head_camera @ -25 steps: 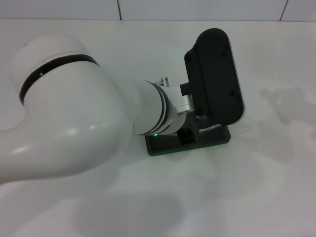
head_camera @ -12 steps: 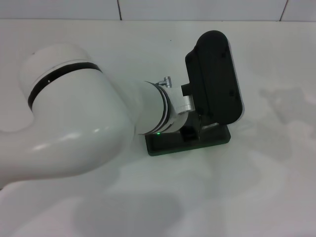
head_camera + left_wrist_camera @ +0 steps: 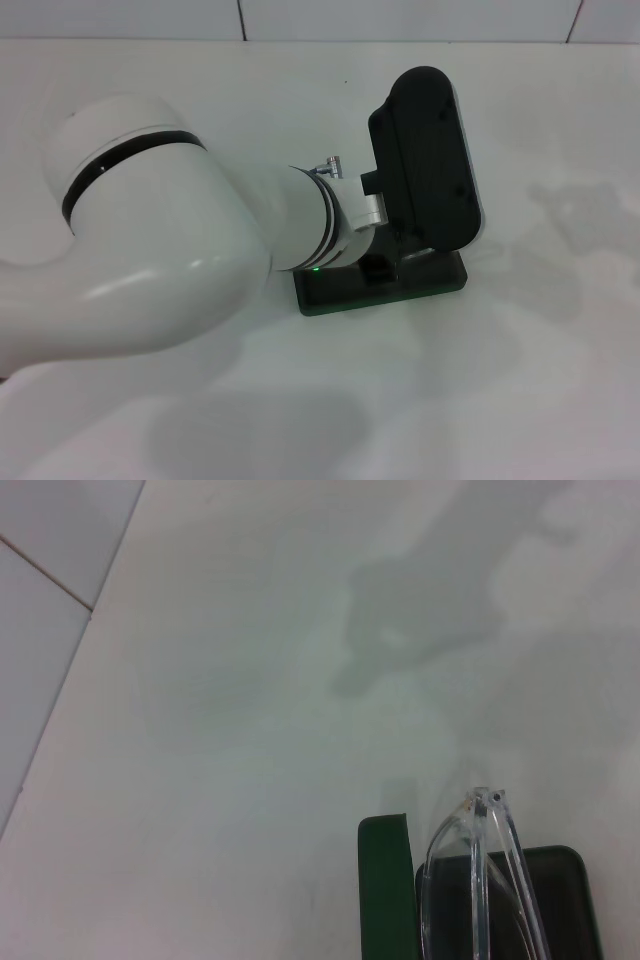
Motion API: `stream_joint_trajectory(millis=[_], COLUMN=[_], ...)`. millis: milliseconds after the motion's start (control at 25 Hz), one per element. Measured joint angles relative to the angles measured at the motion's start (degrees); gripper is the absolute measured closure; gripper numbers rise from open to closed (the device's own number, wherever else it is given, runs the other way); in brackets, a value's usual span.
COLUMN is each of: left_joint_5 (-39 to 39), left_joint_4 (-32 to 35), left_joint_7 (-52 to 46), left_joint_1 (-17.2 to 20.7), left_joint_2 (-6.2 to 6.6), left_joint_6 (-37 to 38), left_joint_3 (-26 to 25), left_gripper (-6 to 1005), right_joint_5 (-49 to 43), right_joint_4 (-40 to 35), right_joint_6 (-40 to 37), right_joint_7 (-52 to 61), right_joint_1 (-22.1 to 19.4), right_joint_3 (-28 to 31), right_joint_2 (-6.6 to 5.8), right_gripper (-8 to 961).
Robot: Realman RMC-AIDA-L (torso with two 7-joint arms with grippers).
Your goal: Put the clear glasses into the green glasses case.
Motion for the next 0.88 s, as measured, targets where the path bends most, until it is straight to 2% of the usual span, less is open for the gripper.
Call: stream_joint_trajectory(millis=[880], left_joint_5=[0.0], left_joint_4=[-0.6], left_joint_7=[0.0], left_joint_1=[0.6], left_joint_2=[-0.06], left_joint_6=[-1.3], left_joint_3=[0.2], left_gripper=[912], right_joint_5=[0.2], right_joint_4=[0.0], right_joint_6=[-1.0], right_joint_7=[-0.3], right_joint_1=[-1.0], right_joint_3=[0.6], right_joint_2=[0.09], right_gripper=[868])
